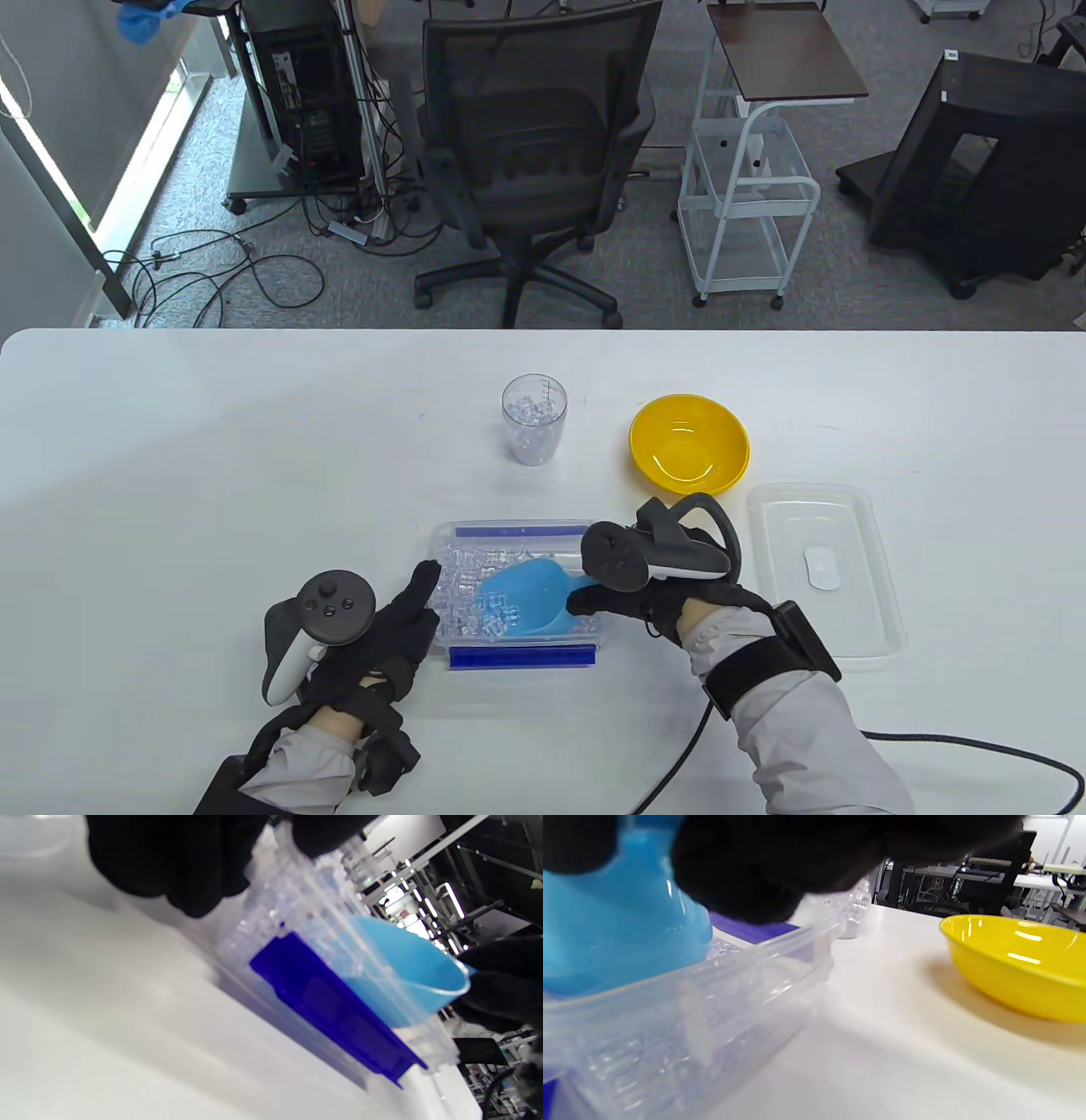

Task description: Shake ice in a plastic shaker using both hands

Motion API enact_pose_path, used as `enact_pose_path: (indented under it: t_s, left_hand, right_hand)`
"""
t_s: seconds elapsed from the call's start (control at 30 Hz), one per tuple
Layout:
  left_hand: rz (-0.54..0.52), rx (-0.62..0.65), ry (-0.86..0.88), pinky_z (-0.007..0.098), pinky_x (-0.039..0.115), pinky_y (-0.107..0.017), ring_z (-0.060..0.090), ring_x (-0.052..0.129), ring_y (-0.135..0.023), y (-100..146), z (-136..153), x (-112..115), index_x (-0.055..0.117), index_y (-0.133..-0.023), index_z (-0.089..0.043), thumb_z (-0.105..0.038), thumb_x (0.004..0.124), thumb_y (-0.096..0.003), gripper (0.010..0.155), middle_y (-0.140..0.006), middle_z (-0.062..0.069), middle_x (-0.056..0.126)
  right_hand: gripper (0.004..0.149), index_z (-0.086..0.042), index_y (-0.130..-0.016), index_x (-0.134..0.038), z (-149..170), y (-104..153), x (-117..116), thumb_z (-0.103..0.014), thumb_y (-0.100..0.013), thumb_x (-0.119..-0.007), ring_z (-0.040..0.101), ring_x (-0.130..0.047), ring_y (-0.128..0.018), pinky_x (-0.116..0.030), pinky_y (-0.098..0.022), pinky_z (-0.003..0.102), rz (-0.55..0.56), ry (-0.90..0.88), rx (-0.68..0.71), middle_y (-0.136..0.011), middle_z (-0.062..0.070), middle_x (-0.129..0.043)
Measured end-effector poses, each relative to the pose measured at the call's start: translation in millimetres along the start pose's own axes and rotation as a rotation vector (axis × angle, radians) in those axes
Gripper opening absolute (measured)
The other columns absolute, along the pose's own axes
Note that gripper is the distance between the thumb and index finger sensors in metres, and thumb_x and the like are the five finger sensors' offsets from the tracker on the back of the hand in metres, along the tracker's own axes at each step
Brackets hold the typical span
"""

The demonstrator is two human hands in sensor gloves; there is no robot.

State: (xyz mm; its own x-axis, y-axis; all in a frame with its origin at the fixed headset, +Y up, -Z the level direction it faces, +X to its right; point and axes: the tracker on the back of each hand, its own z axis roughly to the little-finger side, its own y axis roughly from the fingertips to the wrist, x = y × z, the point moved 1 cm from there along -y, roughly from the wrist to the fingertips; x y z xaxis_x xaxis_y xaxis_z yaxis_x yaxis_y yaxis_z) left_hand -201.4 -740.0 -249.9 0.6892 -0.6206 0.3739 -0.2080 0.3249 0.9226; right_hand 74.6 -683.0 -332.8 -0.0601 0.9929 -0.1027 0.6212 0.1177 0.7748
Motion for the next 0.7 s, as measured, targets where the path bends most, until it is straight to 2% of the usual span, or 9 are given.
enact_pose_path:
  t_s: [0.1, 0.33, 0.7]
  left_hand:
    - [-0.002, 0.001, -0.010, 0.059, 0.079, -0.060, 0.045, 0.087, -0.087, 0.2, -0.5, 0.4, 0.038, -0.122, -0.020, -0.027, 0.063, -0.0704, 0.057, -0.108, 0.032, 0.074]
    - [0.000, 0.003, -0.020, 0.060, 0.079, -0.060, 0.046, 0.086, -0.087, 0.4, -1.9, 0.9, 0.038, -0.122, -0.020, -0.027, 0.062, -0.0704, 0.057, -0.108, 0.033, 0.074]
    - [0.003, 0.003, -0.014, 0.060, 0.079, -0.061, 0.046, 0.086, -0.087, 0.2, -1.4, 0.7, 0.037, -0.122, -0.020, -0.027, 0.062, -0.0704, 0.058, -0.108, 0.033, 0.073]
  right_hand:
    - [0.058, -0.017, -0.068, -0.093, -2.2, -3.8, -6.3, -0.063, -0.037, -0.079, 0.015, -0.093, -0.018, -0.086, -0.017, 0.037, 0.017, -0.062, -0.014, -0.040, 0.008, -0.100]
    - [0.058, -0.016, -0.068, -0.094, 3.5, -1.1, -1.9, -0.063, -0.036, -0.080, 0.015, -0.093, -0.017, -0.085, -0.017, 0.037, 0.013, -0.062, -0.023, -0.040, 0.008, -0.100]
    - [0.058, -0.016, -0.067, -0.094, 27.2, 19.2, 8.6, -0.063, -0.036, -0.081, 0.015, -0.093, -0.017, -0.085, -0.016, 0.037, 0.088, -0.153, -0.102, -0.039, 0.008, -0.100]
